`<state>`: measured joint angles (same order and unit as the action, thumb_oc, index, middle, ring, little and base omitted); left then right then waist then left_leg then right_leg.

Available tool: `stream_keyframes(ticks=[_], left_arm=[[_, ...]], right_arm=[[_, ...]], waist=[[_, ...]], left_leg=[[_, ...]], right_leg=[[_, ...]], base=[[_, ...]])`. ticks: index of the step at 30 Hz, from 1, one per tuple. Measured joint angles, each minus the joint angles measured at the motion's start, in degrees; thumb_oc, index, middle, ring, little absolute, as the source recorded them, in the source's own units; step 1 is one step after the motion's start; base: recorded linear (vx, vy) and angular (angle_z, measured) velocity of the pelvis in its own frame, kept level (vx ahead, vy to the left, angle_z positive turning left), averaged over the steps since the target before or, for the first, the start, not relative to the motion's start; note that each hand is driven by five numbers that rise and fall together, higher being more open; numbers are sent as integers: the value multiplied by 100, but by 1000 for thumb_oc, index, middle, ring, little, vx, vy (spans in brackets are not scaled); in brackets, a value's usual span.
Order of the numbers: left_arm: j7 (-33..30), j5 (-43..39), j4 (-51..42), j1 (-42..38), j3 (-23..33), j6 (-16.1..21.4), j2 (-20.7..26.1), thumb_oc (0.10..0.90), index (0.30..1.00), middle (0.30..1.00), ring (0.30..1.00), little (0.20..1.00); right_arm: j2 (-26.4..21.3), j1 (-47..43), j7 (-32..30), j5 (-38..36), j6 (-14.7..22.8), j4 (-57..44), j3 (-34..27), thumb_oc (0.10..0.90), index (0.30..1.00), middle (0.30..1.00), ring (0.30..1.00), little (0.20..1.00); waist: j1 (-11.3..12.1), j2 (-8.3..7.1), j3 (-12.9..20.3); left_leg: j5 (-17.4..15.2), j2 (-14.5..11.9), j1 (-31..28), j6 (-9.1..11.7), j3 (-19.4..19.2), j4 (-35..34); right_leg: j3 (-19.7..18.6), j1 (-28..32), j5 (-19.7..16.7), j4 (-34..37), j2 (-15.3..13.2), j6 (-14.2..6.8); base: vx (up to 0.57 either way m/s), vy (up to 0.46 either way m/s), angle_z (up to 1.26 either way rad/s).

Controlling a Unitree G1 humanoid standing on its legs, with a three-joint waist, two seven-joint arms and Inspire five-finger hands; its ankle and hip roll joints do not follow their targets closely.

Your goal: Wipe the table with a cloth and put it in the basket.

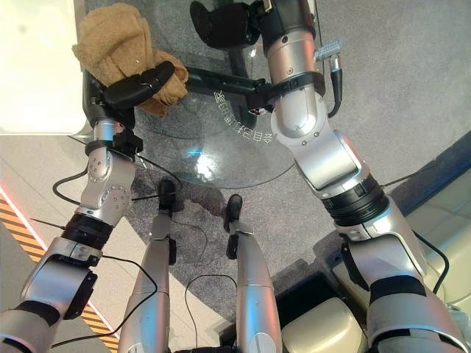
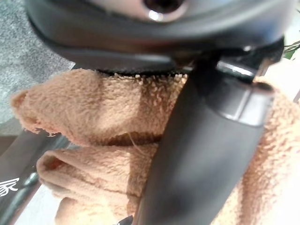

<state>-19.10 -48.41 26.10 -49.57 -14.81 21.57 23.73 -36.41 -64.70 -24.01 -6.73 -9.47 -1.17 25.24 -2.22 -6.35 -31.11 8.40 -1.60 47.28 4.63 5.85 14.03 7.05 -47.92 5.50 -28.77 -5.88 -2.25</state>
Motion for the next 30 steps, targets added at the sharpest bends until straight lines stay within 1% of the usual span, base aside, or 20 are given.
stream_keyframes(ticks=[5,8,11,13,16,23,25,28,30], left_arm=[[-71,0,-1,-23,21,87,72,100,300,300,300,200],[-195,21,-3,-26,43,253,84,100,300,300,300,200],[-324,151,-5,-27,151,299,150,100,300,300,300,200],[-443,225,-5,-31,286,421,204,100,300,300,300,200],[-559,328,-7,-31,454,491,243,100,300,300,300,200],[-746,643,-26,-20,568,644,581,100,300,300,300,200],[-762,688,-60,-15,682,668,621,100,300,300,300,200],[-777,689,-67,1,793,748,672,100,300,300,300,200],[-776,705,-67,6,865,790,675,100,300,300,300,200]], right_arm=[[0,98,-84,0,15,1,-21,800,900,900,900,900],[2,206,-107,0,15,2,-157,800,900,900,900,900],[1,270,-129,-2,14,72,-275,800,900,900,900,900],[2,433,-188,-3,15,99,-455,800,900,900,900,900],[2,645,-315,-23,14,250,-581,800,900,900,900,900],[3,1293,-516,-301,30,444,-918,800,900,900,900,900],[3,1503,-578,-475,67,520,-1048,800,900,900,900,900],[3,1809,-638,-531,174,583,-1266,800,900,900,900,900],[3,1906,-689,-654,211,790,-1368,800,900,900,900,900]], waist=[[-4,1,0],[12,1,0],[13,4,0],[24,7,0],[30,9,0],[43,19,-3],[49,20,-3],[52,23,-4],[39,28,-3]], left_leg=[[0,0,10,0,-49,-15],[0,0,14,0,-67,-27],[0,0,15,0,-78,-41],[19,-2,13,20,-83,-97],[18,-3,10,21,-84,-99],[18,-2,-3,24,-97,-112],[18,-2,-7,24,-118,-125],[21,-1,-8,27,-155,-141],[22,-3,-19,28,-158,-151]], right_leg=[[-66,-43,1,-5,0,-1],[-97,-74,1,-17,0,-2],[-99,-104,3,-38,0,-2],[-105,-144,5,-54,0,-4],[-105,-148,23,-78,-3,-4],[-115,-166,44,-122,-10,0],[-132,-181,51,-137,-14,-1],[-163,-225,72,-183,-17,6],[-164,-226,82,-193,-16,10]], base=[[-15,16,-3],[-5,3,-1],[0,0,0],[0,0,0],[-11,7,0],[-4,17,0],[0,0,0],[0,0,0],[0,0,0]])
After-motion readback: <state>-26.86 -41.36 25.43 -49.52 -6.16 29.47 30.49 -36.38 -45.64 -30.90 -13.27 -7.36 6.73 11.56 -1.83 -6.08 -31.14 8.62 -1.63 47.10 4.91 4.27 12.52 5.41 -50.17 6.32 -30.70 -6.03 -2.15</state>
